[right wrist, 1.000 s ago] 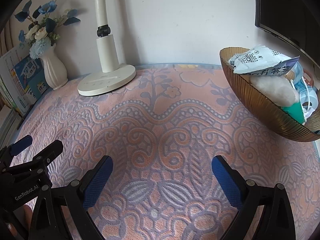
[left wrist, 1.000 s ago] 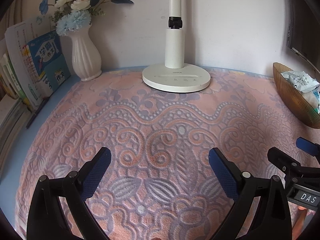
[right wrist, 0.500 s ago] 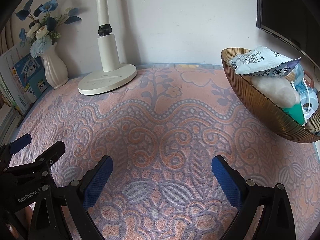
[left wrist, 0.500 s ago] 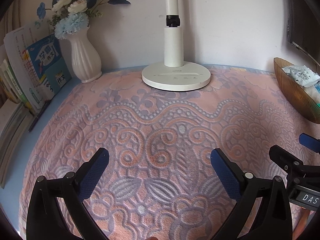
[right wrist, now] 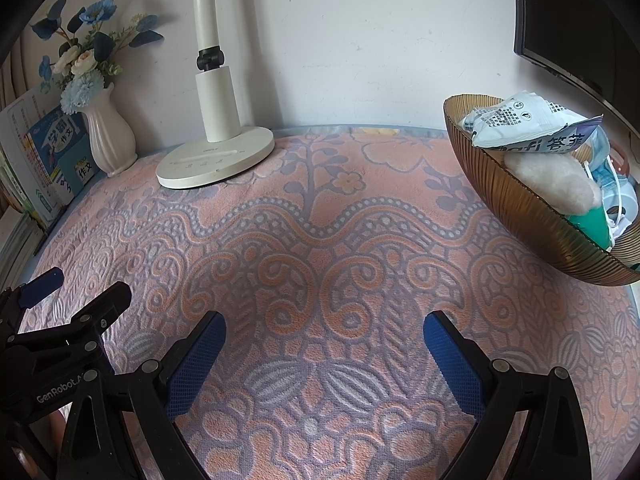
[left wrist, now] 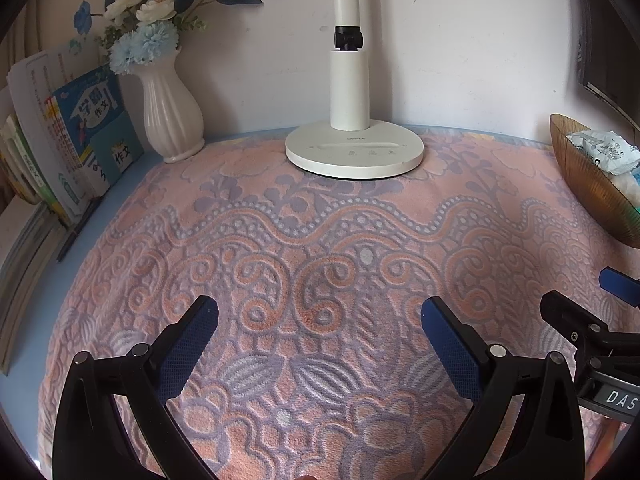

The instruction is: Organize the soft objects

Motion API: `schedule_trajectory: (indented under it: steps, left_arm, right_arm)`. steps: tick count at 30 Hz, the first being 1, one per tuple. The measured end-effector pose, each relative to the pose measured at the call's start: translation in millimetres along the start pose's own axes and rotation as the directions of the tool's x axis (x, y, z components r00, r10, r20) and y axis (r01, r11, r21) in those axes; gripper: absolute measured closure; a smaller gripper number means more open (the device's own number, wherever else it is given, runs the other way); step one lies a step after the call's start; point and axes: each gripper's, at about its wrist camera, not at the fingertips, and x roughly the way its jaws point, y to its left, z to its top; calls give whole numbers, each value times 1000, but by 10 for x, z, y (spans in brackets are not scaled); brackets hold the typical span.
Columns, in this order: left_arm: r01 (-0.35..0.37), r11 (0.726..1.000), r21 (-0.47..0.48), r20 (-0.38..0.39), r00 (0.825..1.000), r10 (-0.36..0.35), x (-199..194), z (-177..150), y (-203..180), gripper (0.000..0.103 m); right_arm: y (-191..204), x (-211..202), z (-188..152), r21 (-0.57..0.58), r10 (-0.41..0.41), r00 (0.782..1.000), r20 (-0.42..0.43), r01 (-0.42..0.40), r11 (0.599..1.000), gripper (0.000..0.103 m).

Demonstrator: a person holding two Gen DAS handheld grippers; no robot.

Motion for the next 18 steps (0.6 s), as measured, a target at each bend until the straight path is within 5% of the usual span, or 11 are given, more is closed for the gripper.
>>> schedule_trajectory:
  steps: [18]
  left_arm:
    - [-3, 1000, 6, -8, 1000, 3, 28, -4, 4, 1]
  right_arm:
    - [6, -2, -21, -3, -1, 1000, -1, 1, 1000, 4]
